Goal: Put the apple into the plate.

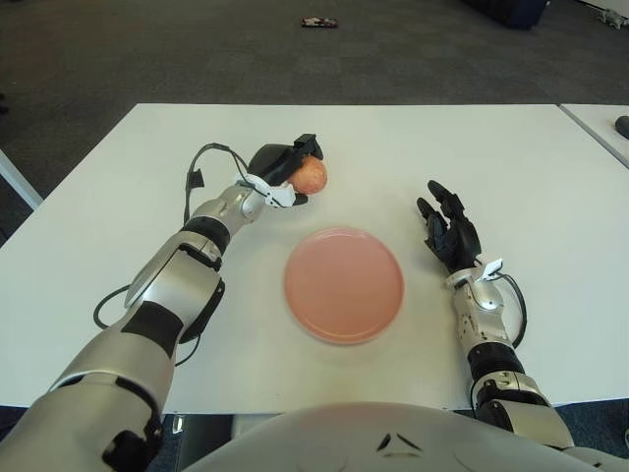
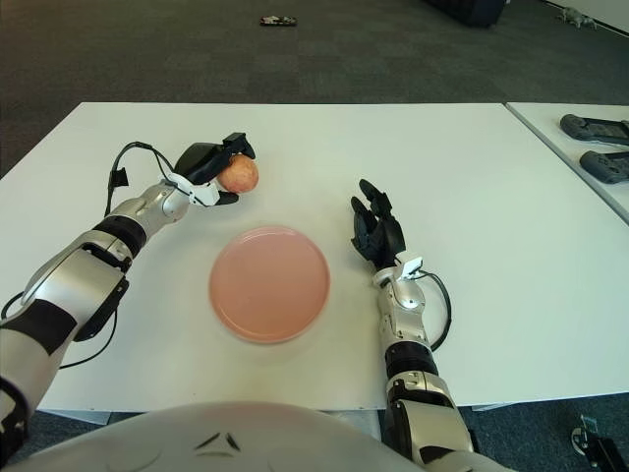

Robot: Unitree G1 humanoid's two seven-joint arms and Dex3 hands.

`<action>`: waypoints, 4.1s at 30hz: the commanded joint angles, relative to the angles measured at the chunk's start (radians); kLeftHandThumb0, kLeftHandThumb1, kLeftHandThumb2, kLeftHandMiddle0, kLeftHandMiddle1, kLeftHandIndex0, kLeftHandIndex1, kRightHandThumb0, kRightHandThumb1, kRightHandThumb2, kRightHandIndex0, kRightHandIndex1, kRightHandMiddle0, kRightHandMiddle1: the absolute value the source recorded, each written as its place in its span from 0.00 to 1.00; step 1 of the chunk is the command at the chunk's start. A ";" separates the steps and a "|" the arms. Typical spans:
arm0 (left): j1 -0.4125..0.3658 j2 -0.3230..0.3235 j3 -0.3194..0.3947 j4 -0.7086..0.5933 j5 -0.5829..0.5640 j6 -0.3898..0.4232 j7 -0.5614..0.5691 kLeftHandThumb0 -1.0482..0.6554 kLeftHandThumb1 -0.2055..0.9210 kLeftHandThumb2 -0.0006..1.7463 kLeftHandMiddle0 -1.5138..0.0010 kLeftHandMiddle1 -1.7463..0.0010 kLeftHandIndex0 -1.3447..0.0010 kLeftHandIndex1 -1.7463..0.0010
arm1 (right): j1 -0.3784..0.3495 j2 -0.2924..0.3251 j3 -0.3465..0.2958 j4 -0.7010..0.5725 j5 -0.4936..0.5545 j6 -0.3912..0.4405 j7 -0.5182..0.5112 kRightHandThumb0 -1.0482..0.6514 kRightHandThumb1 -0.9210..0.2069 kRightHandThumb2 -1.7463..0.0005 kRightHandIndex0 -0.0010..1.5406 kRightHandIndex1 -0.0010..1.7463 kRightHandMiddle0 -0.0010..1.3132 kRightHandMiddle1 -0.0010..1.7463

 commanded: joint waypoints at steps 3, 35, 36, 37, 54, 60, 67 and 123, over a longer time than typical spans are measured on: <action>-0.026 0.019 0.030 -0.037 -0.026 -0.036 0.003 0.61 0.26 0.89 0.47 0.04 0.59 0.00 | 0.062 0.028 0.004 0.051 0.014 0.032 0.001 0.27 0.00 0.62 0.15 0.01 0.00 0.26; 0.278 0.137 0.087 -0.862 -0.218 -0.099 -0.543 0.61 0.25 0.90 0.46 0.04 0.58 0.00 | 0.065 0.024 0.008 0.053 0.001 0.026 -0.010 0.27 0.00 0.62 0.16 0.01 0.00 0.26; 0.290 0.140 0.085 -0.881 -0.219 -0.099 -0.561 0.61 0.25 0.90 0.46 0.04 0.58 0.00 | 0.064 0.024 0.007 0.054 0.003 0.026 -0.008 0.27 0.00 0.62 0.16 0.01 0.00 0.26; 0.299 0.141 0.084 -0.896 -0.220 -0.097 -0.575 0.61 0.25 0.90 0.46 0.04 0.58 0.00 | 0.064 0.024 0.007 0.055 0.004 0.025 -0.006 0.27 0.00 0.62 0.16 0.01 0.00 0.26; 0.345 0.128 0.052 -0.914 -0.224 -0.245 -0.689 0.61 0.29 0.87 0.48 0.05 0.60 0.00 | 0.062 0.025 -0.001 0.065 0.016 0.007 0.007 0.28 0.00 0.61 0.17 0.01 0.00 0.27; 0.330 0.131 0.036 -0.895 -0.174 -0.294 -0.691 0.61 0.30 0.87 0.48 0.05 0.61 0.00 | 0.061 0.026 -0.005 0.069 0.021 0.005 0.012 0.29 0.00 0.61 0.17 0.01 0.00 0.28; 0.330 0.129 0.037 -0.885 -0.134 -0.303 -0.690 0.61 0.30 0.86 0.48 0.05 0.61 0.00 | 0.061 0.027 -0.007 0.070 0.022 0.005 0.014 0.29 0.00 0.61 0.17 0.01 0.00 0.28; 0.297 0.141 -0.114 -0.723 0.337 -0.219 -0.298 0.61 0.28 0.89 0.48 0.02 0.61 0.00 | 0.088 0.031 0.016 0.021 -0.007 0.021 -0.023 0.28 0.00 0.61 0.17 0.00 0.00 0.29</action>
